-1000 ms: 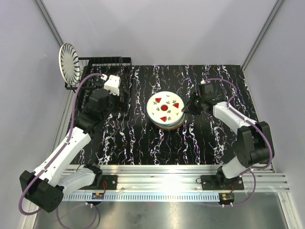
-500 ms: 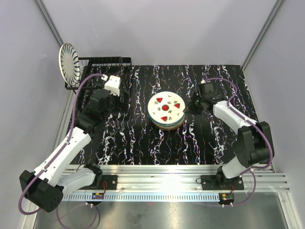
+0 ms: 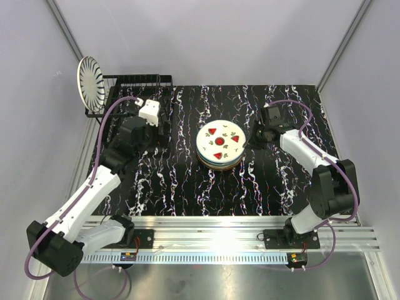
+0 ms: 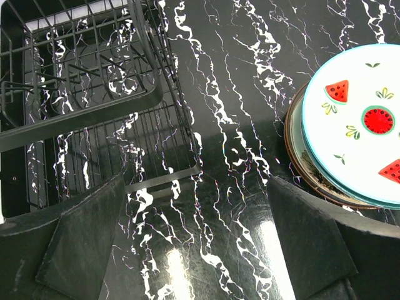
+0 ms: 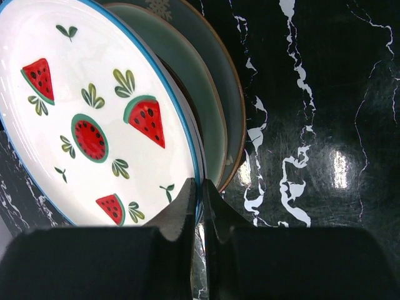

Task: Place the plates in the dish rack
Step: Grab a plate with the left arm

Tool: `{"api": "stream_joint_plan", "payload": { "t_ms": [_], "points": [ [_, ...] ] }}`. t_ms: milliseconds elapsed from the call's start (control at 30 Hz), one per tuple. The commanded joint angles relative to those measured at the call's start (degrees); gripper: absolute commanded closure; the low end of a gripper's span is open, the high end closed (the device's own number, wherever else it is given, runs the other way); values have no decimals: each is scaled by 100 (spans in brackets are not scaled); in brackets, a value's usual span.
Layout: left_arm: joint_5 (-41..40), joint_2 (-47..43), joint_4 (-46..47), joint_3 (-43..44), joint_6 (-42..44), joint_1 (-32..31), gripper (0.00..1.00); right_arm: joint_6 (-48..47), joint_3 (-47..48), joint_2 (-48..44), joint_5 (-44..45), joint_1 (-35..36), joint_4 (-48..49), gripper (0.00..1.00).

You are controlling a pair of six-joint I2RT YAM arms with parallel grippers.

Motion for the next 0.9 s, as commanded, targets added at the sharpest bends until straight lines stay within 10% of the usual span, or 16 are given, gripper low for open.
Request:
{"api": "stream_joint_plan", "payload": {
  "t_ms": [0, 600, 867],
  "points": [
    [-100, 37, 115, 232, 66, -44, 1, -198, 231, 42, 157, -19, -233, 90],
    [-56, 169, -9, 303, 58, -79, 1, -445, 459, 235, -107, -19, -585, 85],
    [-74, 204, -61, 329, 66, -88, 1, -453, 520, 262, -125, -10, -664, 66]
  ]
}}
